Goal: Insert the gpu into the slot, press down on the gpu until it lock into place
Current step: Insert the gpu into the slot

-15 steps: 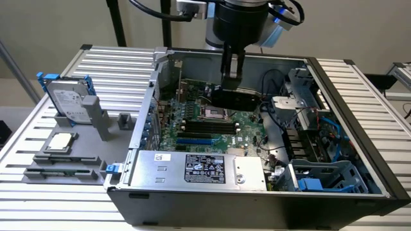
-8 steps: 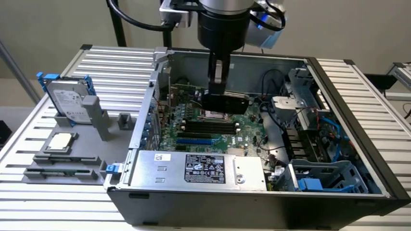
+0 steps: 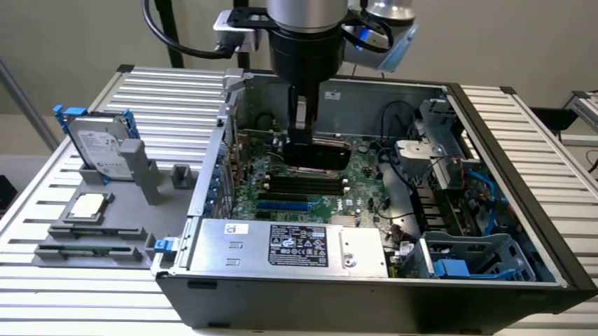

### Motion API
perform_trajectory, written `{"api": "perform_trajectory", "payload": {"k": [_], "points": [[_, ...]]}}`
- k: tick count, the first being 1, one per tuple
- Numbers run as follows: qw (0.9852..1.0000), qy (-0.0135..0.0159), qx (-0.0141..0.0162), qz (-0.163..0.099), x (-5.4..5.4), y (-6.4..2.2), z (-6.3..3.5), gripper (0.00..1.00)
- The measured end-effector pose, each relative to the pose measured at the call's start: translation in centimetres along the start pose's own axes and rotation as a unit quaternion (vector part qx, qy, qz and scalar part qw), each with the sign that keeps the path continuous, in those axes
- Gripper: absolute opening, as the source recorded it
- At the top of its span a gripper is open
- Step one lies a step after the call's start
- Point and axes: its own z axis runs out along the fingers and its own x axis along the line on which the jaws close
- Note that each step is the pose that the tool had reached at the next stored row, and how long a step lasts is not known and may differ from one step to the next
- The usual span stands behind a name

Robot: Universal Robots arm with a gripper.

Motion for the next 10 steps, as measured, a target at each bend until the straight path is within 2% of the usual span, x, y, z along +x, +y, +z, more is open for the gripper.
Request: {"api": "perform_trajectory", "payload": {"k": [3, 10], "points": [[1.0000, -0.0003, 0.0017, -0.002, 0.2, 0.31, 0.50, 0.26], [1.0000, -0.0008, 0.0023, -0.006, 0.8, 0.49, 1.72, 0.26]]}}
